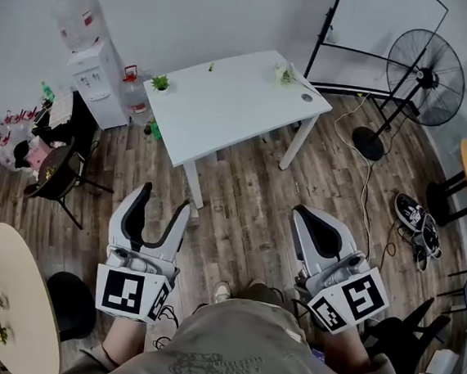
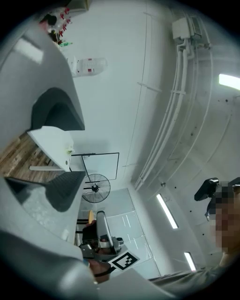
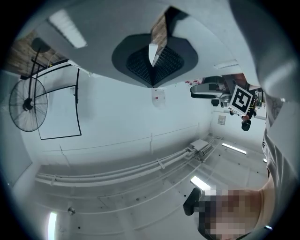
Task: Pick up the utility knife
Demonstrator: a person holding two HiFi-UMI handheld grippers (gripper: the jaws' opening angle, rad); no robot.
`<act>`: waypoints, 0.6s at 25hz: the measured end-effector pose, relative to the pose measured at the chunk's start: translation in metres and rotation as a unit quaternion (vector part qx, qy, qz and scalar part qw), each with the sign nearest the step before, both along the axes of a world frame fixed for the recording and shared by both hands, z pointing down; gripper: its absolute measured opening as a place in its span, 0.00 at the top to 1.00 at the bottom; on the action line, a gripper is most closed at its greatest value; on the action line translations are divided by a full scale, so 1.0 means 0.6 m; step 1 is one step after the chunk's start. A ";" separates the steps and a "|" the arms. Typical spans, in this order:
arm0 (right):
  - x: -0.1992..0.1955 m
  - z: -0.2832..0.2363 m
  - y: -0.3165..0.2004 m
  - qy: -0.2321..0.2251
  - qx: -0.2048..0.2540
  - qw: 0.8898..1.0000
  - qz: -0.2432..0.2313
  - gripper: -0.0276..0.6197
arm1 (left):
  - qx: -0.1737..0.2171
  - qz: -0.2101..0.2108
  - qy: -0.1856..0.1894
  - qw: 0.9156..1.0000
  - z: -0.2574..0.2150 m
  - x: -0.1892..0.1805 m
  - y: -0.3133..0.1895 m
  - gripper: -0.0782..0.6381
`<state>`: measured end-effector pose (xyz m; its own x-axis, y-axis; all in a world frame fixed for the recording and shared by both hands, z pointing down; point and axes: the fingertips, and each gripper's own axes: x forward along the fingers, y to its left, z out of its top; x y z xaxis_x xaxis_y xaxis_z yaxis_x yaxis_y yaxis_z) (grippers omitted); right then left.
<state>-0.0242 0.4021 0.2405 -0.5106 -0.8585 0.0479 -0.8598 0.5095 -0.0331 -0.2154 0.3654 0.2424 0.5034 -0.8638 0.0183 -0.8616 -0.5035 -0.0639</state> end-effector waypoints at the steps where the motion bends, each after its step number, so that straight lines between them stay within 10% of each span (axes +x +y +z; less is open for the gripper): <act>1: 0.003 0.004 0.002 -0.002 -0.004 1.000 0.004 0.91 | -0.002 0.007 0.000 1.000 0.001 0.004 0.000 0.52; 15: 0.067 0.037 -0.046 0.002 -0.025 0.999 0.039 0.91 | -0.031 0.042 -0.018 0.998 0.034 0.060 -0.062 0.52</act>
